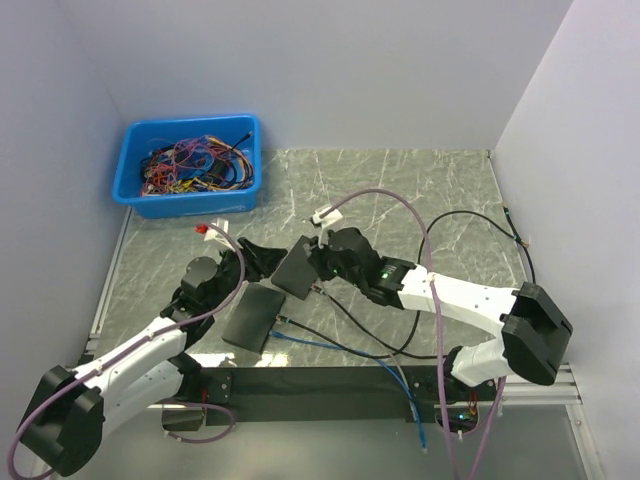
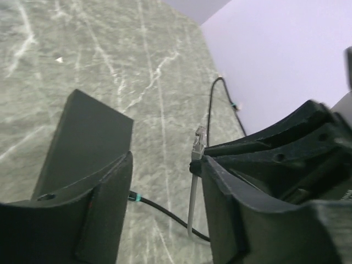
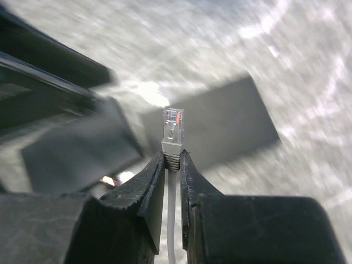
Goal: Insert the plug into the switch port
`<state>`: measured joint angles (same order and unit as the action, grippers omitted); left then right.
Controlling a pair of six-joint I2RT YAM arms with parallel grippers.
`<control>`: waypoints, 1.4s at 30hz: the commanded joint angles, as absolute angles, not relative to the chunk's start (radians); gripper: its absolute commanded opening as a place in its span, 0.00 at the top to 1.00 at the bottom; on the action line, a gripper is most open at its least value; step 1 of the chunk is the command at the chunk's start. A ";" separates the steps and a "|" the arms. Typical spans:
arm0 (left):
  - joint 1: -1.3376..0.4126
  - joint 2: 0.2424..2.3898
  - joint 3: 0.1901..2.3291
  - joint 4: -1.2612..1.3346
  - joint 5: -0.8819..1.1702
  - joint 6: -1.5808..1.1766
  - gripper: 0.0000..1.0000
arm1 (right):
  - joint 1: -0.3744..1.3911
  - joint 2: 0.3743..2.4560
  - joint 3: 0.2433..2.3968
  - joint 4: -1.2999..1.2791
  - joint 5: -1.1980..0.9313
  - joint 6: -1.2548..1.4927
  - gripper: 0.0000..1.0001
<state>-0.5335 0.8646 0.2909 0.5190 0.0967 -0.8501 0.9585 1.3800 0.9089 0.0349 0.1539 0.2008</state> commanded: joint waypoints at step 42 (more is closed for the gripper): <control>-0.449 1.560 0.522 0.773 0.143 -0.721 0.47 | 0.825 1.712 0.904 -0.098 -0.041 0.284 1.00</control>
<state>-0.4526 1.5337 0.4866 0.7002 0.1127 -0.7464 0.8143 1.6924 0.8772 -0.0681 -0.0235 0.2977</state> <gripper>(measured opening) 0.535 0.193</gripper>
